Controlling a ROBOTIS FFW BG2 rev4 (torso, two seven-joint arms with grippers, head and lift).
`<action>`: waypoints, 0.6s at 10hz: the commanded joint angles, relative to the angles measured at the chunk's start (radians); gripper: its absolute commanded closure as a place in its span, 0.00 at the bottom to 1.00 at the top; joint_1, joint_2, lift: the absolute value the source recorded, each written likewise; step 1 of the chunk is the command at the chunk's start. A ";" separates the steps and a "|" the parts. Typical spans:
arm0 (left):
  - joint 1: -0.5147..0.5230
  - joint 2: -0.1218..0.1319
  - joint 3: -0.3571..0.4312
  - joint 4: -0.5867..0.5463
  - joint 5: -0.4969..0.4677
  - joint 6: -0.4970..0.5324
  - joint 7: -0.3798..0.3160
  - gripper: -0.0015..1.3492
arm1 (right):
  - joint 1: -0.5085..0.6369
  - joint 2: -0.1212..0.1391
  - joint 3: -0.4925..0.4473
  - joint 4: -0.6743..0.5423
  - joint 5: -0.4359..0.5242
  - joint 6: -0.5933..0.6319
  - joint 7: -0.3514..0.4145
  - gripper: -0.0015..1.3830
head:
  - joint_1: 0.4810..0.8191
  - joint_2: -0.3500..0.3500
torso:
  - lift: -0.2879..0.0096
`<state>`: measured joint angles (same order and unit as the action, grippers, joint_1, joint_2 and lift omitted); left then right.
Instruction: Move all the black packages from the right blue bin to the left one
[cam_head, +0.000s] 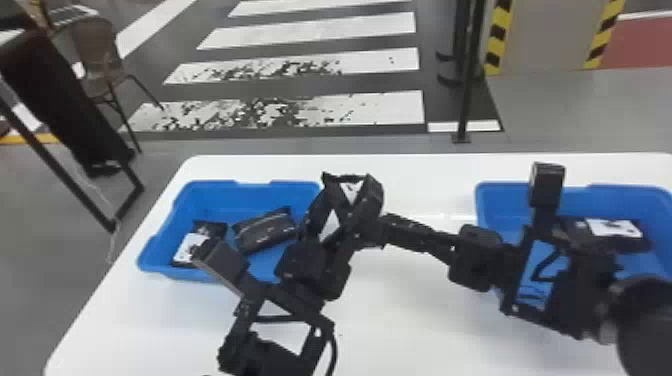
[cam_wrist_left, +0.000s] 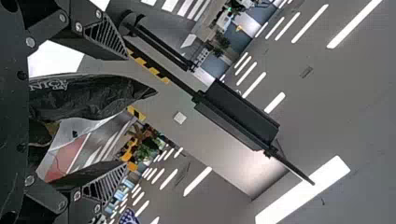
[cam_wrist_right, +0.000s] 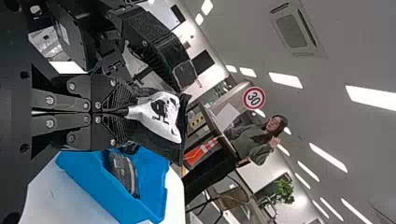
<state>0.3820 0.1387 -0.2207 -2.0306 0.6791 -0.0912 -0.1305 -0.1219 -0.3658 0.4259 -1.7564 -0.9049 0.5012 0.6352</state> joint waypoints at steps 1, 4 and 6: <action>-0.007 0.001 0.007 -0.008 -0.033 0.045 -0.011 0.59 | -0.001 -0.001 0.003 0.000 -0.004 -0.005 0.000 0.85 | 0.63 0.78 | 0.39; -0.002 -0.001 0.039 -0.052 -0.137 0.094 -0.011 0.90 | -0.003 -0.001 0.013 0.015 -0.018 -0.037 0.001 0.85 | 0.63 0.77 | 0.39; 0.006 -0.001 0.049 -0.081 -0.145 0.118 -0.011 0.90 | -0.006 -0.001 0.017 0.035 -0.038 -0.067 0.001 0.85 | 0.63 0.77 | 0.39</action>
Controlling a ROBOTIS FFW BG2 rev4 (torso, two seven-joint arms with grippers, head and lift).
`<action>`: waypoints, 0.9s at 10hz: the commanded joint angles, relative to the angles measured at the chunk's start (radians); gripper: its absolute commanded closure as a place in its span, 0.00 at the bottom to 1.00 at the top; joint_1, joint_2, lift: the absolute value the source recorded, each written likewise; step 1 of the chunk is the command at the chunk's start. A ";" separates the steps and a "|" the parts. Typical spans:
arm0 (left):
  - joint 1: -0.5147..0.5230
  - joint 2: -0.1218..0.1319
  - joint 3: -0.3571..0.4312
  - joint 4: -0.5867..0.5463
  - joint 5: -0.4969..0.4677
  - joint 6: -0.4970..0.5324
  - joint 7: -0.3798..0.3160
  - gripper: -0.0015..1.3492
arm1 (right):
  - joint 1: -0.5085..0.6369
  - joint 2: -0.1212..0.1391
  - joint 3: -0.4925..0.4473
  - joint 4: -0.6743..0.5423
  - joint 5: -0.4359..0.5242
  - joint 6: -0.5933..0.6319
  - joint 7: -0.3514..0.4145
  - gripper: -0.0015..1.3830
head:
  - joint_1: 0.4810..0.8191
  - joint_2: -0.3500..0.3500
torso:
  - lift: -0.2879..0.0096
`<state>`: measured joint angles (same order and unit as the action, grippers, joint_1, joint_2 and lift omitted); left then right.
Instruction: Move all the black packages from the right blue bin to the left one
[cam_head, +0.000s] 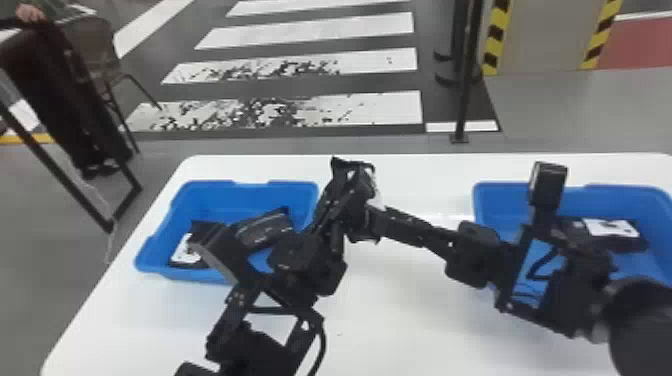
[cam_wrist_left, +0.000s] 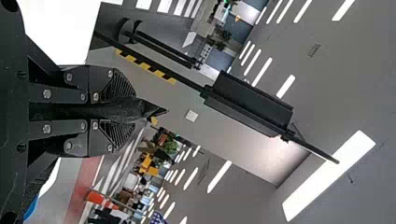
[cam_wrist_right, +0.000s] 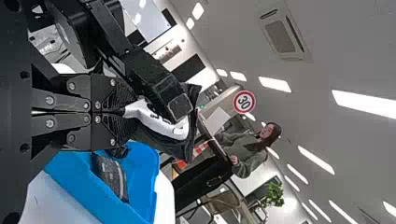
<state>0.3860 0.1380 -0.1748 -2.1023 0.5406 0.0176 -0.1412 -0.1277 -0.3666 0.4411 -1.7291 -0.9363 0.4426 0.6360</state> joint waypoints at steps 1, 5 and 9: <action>0.002 -0.001 0.005 -0.015 -0.028 0.007 0.000 0.90 | -0.007 0.001 0.016 0.027 -0.039 -0.025 -0.001 0.80 | 0.63 0.77 | 0.39; -0.104 -0.026 0.183 0.187 -0.341 -0.136 0.081 0.90 | -0.012 0.008 -0.020 0.135 -0.067 -0.143 -0.001 0.05 | 0.63 0.82 | 0.40; -0.276 -0.012 0.233 0.547 -0.662 -0.266 0.224 0.44 | -0.015 0.015 -0.122 0.118 0.163 -0.109 -0.044 0.04 | 0.63 0.91 | 0.40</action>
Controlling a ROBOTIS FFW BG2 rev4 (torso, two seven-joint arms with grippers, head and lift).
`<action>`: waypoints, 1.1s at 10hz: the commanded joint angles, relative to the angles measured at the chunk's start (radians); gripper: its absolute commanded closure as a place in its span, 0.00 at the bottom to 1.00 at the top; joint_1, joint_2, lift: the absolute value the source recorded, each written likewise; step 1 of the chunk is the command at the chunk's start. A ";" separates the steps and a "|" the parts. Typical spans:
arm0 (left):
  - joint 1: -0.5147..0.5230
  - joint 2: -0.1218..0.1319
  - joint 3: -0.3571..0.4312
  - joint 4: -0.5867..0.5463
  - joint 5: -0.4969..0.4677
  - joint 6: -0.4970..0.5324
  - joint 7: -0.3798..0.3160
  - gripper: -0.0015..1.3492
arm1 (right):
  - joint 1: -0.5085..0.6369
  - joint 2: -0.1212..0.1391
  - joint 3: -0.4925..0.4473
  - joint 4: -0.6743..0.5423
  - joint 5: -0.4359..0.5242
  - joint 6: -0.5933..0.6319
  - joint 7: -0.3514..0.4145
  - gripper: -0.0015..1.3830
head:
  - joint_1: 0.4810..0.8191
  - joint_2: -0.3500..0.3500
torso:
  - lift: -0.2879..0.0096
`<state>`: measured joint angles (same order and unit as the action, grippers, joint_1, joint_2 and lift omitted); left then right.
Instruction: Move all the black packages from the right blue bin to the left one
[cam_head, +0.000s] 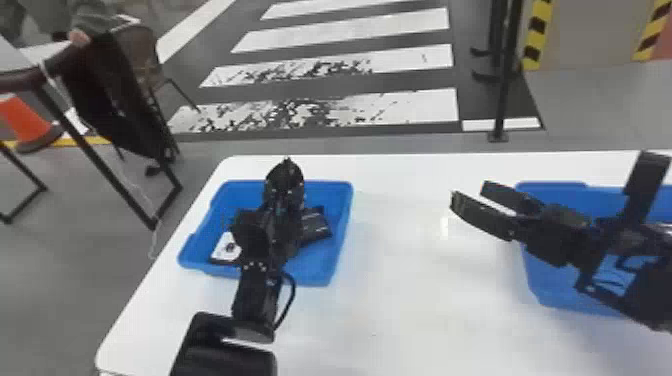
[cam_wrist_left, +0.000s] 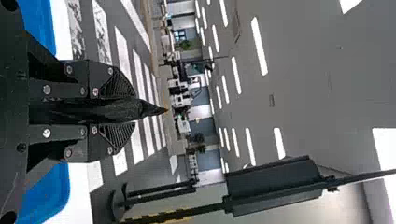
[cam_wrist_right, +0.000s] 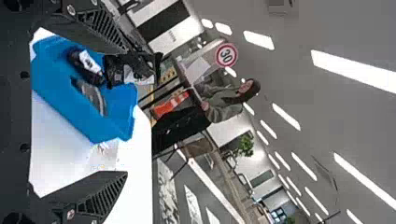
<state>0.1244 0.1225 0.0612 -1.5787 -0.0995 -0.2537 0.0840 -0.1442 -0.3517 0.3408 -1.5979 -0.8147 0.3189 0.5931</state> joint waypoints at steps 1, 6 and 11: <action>-0.012 0.005 -0.011 0.021 -0.024 -0.009 -0.001 0.09 | 0.016 0.002 -0.078 -0.058 0.127 0.047 -0.010 0.05 | 0.63 0.90 | 0.40; 0.175 -0.023 -0.071 -0.192 0.161 -0.193 -0.047 0.14 | 0.242 0.056 -0.345 -0.445 0.436 0.378 -0.308 0.05 | 0.63 0.67 | 0.40; 0.320 -0.015 -0.155 -0.352 0.295 -0.237 -0.066 0.15 | 0.235 0.083 -0.441 -0.325 0.516 0.368 -0.469 0.05 | 0.63 0.45 | 0.40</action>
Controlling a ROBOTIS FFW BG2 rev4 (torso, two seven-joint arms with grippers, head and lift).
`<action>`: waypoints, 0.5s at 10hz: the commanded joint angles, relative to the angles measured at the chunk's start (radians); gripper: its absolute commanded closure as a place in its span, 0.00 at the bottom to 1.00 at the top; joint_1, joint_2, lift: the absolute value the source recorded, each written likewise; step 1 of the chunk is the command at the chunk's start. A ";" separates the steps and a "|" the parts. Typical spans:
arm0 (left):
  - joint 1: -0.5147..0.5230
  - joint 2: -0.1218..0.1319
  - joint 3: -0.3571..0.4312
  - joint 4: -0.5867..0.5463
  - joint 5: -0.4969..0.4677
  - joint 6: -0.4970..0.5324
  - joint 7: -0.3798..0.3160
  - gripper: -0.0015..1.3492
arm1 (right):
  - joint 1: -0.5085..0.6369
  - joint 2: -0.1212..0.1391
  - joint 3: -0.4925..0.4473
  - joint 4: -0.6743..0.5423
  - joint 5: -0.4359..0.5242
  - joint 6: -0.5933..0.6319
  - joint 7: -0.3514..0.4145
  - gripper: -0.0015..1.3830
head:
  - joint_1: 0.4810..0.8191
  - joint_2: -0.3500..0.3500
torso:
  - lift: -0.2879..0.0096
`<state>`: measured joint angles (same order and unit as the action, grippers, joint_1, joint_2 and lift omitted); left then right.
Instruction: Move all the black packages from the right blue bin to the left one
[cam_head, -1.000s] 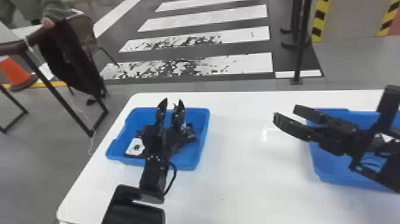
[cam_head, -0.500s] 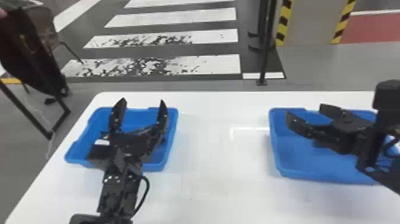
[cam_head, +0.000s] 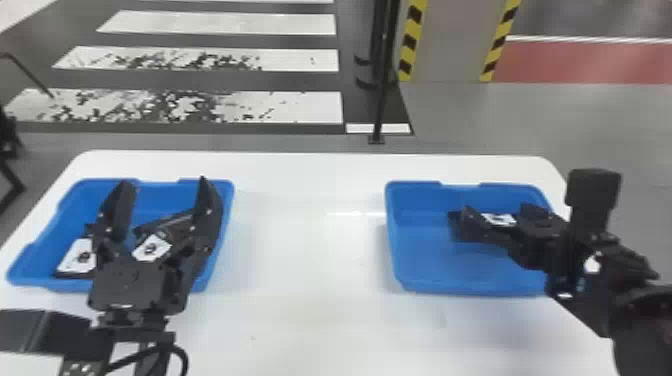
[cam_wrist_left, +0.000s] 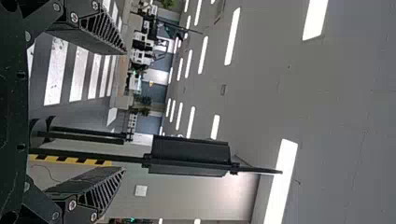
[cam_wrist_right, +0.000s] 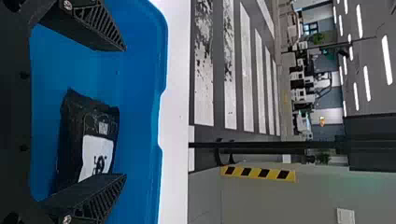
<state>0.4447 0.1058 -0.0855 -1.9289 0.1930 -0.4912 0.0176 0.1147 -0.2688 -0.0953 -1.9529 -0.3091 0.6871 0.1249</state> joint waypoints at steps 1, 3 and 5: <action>-0.005 0.006 -0.020 -0.001 0.004 0.013 -0.002 0.15 | -0.058 0.000 -0.004 0.077 0.018 0.000 -0.004 0.05 | 0.63 0.40 | 0.40; -0.003 0.008 -0.026 -0.001 0.006 0.020 -0.007 0.15 | -0.088 0.000 -0.004 0.123 0.022 0.010 -0.007 0.05 | 0.63 0.35 | 0.40; -0.003 0.006 -0.022 -0.001 0.010 0.022 -0.010 0.15 | -0.115 -0.001 -0.002 0.172 0.020 0.027 -0.007 0.05 | 0.63 0.34 | 0.40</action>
<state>0.4416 0.1132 -0.1079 -1.9303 0.2013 -0.4696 0.0080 0.0061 -0.2697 -0.0980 -1.7900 -0.2897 0.7098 0.1182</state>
